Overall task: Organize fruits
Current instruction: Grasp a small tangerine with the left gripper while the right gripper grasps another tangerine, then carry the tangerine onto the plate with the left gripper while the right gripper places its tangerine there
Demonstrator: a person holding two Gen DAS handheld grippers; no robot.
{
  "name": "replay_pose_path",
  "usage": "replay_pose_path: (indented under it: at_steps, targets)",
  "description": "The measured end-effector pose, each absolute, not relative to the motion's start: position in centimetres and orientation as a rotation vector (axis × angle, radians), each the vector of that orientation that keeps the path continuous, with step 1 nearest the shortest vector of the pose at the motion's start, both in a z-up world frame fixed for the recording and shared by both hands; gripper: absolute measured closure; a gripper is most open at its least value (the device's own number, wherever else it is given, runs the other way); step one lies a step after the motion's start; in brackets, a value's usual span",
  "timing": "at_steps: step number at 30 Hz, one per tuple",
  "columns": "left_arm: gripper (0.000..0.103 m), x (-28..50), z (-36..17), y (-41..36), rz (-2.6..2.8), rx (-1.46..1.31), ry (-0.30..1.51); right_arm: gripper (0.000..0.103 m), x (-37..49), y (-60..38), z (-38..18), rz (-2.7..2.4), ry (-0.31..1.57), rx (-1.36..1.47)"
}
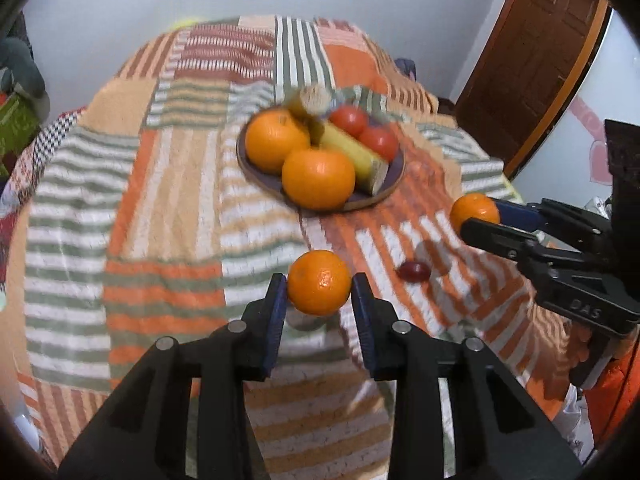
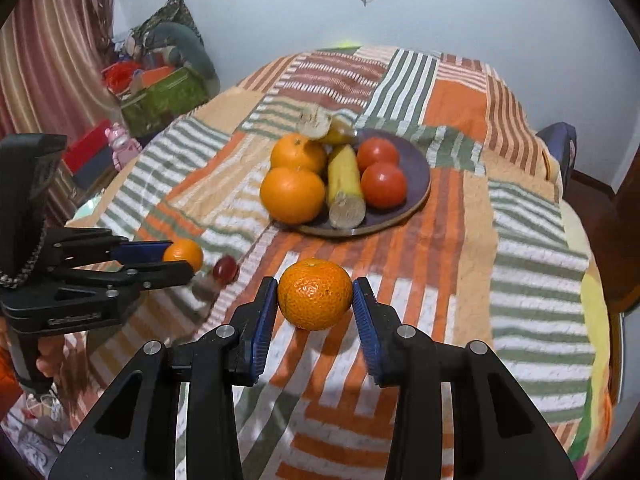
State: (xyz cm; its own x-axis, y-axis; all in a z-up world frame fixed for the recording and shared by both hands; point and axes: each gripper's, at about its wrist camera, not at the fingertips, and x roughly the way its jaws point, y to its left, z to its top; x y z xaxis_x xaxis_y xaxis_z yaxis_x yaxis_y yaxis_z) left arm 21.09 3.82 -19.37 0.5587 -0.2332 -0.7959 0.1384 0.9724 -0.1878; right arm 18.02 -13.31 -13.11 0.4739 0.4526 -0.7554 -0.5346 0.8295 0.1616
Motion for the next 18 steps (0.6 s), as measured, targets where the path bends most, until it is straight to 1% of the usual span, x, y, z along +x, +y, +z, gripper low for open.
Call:
replay_pose_path:
  at_steps: [10,18]
  targets:
    - [0.07,25.4,-16.6,2.8,-0.231,-0.081,0.879,0.068,21.9,-13.3,-11.0,0.589,0.827,-0.095]
    - [0.07,28.4,-17.1,1.9,-0.235,-0.071,0.871,0.068,24.8,-12.4,-11.5,0.593,0.812,-0.098]
